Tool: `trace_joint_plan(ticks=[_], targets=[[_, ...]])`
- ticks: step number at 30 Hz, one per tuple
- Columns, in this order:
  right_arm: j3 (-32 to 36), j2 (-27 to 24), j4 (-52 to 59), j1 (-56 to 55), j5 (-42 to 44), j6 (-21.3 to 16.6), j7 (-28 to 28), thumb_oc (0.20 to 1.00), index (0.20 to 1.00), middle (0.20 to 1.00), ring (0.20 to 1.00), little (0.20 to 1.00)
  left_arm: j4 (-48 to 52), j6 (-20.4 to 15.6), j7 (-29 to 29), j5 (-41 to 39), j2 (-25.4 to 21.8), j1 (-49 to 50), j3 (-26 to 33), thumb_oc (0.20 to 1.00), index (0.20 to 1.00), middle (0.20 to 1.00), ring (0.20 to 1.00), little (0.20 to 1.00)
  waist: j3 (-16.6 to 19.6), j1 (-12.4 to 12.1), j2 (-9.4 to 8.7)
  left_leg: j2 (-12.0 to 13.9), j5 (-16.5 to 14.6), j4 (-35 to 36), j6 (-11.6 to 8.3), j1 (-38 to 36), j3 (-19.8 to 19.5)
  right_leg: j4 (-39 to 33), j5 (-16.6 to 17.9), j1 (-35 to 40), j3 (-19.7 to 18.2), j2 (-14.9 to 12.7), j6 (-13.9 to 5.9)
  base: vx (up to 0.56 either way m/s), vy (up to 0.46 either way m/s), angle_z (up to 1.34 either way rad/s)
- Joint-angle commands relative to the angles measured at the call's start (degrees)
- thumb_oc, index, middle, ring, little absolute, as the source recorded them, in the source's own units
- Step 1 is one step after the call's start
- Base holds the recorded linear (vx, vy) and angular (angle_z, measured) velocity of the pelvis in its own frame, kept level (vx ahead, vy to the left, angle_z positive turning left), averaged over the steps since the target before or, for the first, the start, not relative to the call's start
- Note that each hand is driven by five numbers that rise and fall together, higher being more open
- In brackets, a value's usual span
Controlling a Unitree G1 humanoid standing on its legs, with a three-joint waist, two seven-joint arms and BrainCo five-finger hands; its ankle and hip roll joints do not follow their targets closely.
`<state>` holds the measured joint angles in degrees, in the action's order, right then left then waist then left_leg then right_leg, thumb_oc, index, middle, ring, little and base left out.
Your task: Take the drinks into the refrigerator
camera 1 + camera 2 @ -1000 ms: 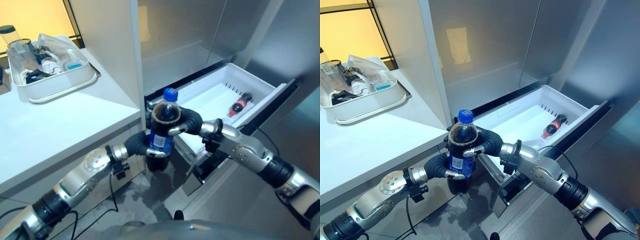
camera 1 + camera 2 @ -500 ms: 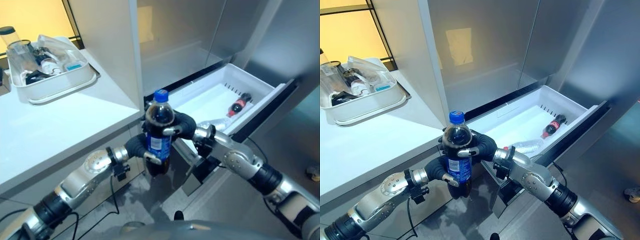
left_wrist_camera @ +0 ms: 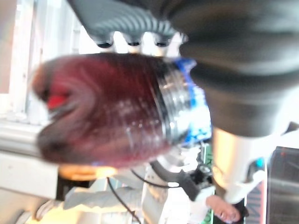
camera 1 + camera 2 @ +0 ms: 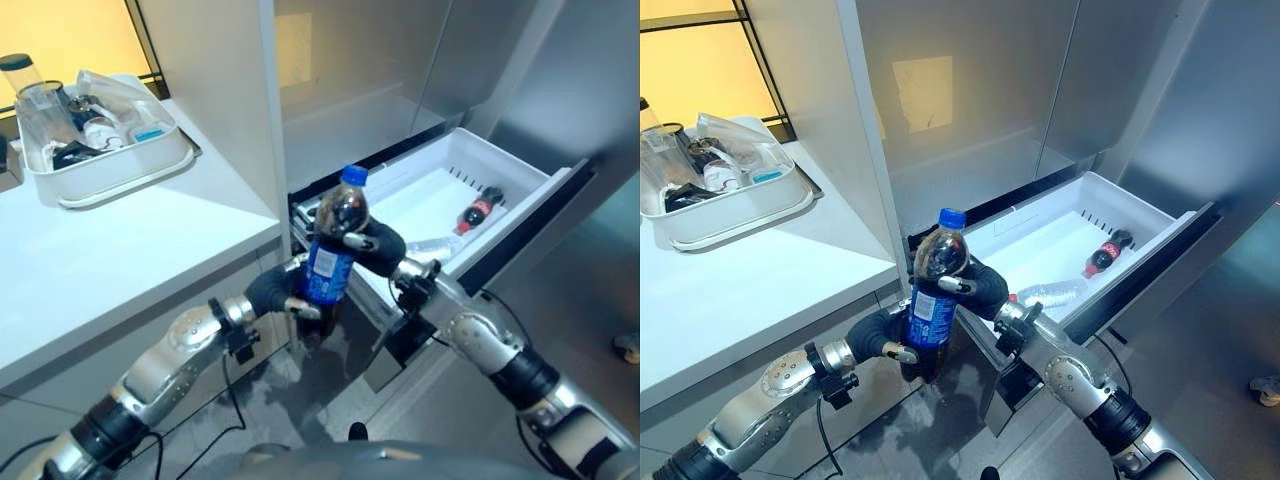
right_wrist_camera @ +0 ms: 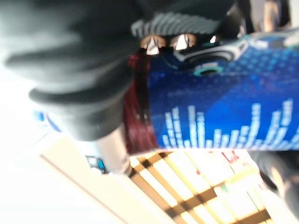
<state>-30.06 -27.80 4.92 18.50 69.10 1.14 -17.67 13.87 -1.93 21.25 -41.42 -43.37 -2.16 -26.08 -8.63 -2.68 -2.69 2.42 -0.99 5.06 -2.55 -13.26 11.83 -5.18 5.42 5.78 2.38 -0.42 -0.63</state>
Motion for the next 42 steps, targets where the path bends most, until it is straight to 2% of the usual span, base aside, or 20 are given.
trace_joint_plan(ticks=[1,5,9,19,21,26,28,31,37,42], targets=[[9.51,-0.15,0.94,3.82,1.46,-7.29,1.23,0.2,0.2,0.2,0.2,0.2,3.07,-4.25,0.01,-2.88,0.81,-1.27,3.71,1.0,1.0,1.0,1.0,1.0,0.34,-1.62,-0.94,-0.67,-3.38,-0.06,0.8,0.06,-4.06,6.08,-3.37,0.06,3.85,-3.14,-5.38,0.0,0.0,0.0],[11.85,-1.73,0.37,4.06,0.79,-8.12,1.71,0.2,0.2,0.2,0.2,0.2,3.36,-4.15,0.15,-3.3,0.59,0.17,4.88,1.0,1.0,1.0,1.0,1.0,0.37,-1.71,-1.07,-0.69,-3.43,-0.06,0.84,0.01,-4.09,6.1,-3.36,0.04,3.74,-3.14,-5.35,0.0,0.0,0.0],[15.83,-5.54,-0.91,4.78,-1.69,-9.38,2.28,0.2,0.2,0.2,0.2,0.2,3.88,-4.35,0.6,-3.62,0.4,2.46,7.12,1.0,1.0,1.0,1.0,1.0,0.32,-1.81,-1.36,-0.67,-3.47,-0.06,0.83,0.08,-4.07,6.15,-3.32,-0.08,3.84,-3.09,-5.43,0.0,0.0,0.0],[20.12,-18.77,-6.77,9.83,-6.33,-11.34,3.1,0.2,0.2,0.2,0.2,0.2,4.54,-4.72,1.77,-5.82,-0.13,8.5,11.92,1.0,1.0,1.0,1.0,1.0,-0.51,-2.36,-2.12,-0.49,-3.17,-0.06,0.82,0.62,-4.07,6.51,-3.35,-0.86,3.87,-3.0,-5.53,0.0,0.0,0.0],[19.84,-19.84,-7.74,10.5,-6.58,-11.38,2.99,0.2,0.2,0.2,0.2,0.2,4.51,-4.71,2.03,-6.32,-0.22,8.74,11.97,1.0,1.0,1.0,1.0,1.0,-0.69,-2.43,-2.21,-0.49,-3.09,-0.06,0.81,0.73,-4.1,6.54,-3.34,-0.98,3.82,-2.96,-5.57,0.0,0.0,0.0],[13.98,-25.82,-16.6,19.88,-10.81,-10.9,2.89,0.2,0.2,0.2,0.2,0.2,4.85,-5.51,3.24,-7.3,-2.41,7.52,10.8,1.0,1.0,1.0,1.0,1.0,-2.6,-3.46,-2.83,-0.32,-2.28,-0.24,0.68,2.67,-4.27,7.06,-3.15,-2.99,3.9,-2.74,-5.63,-0.04,-0.009,0.04],[12.78,-26.77,-18.1,21.82,-11.09,-11.1,3.06,0.2,0.2,0.2,0.2,0.2,4.79,-5.47,3.49,-7.51,-2.55,7.18,10.64,1.0,1.0,1.0,1.0,1.0,-2.98,-3.45,-2.77,-0.3,-2.17,-0.34,0.7,3.16,-4.33,7.31,-3.17,-3.5,3.93,-2.72,-5.65,-0.05,-0.012,0.03],[5.63,-30.3,-23.89,32.33,-15.37,-10.7,3.59,0.2,0.2,0.2,0.2,0.2,5.58,-6.01,4.31,-8.45,-5.27,5.54,9.56,1.0,1.0,1.0,1.0,1.0,-5.66,-4.26,-2.81,0.02,-1.26,-1.1,0.72,5.85,-4.68,9.21,-3.33,-6.86,3.85,-2.48,-5.54,-0.13,-0.01,0.0],[-2.65,-30.46,-32.18,43.78,-19.59,-9.91,4.01,0.2,0.2,0.2,0.2,0.2,6.94,-6.94,4.28,-8.57,-8.55,3.3,8.29,1.0,1.0,1.0,1.0,1.0,-8.68,-4.95,-2.36,0.29,0.04,-2.42,0.65,10.25,-5.14,11.81,-3.07,-11.78,4.22,-2.35,-5.3,-0.08,-0.008,0.03],[-5.79,-31.06,-31.54,45.4,-23.65,-9.76,4.16,0.2,0.2,0.2,0.2,0.2,8.51,-7.84,3.9,-7.91,-10.61,2.32,8.19,1.0,1.0,1.0,1.0,1.0,-11.47,-4.99,-1.64,0.51,1.16,-3.26,0.41,14.13,-5.99,13.4,-2.89,-15.48,4.63,-2.56,-5.13,-0.08,-0.01,0.11]])
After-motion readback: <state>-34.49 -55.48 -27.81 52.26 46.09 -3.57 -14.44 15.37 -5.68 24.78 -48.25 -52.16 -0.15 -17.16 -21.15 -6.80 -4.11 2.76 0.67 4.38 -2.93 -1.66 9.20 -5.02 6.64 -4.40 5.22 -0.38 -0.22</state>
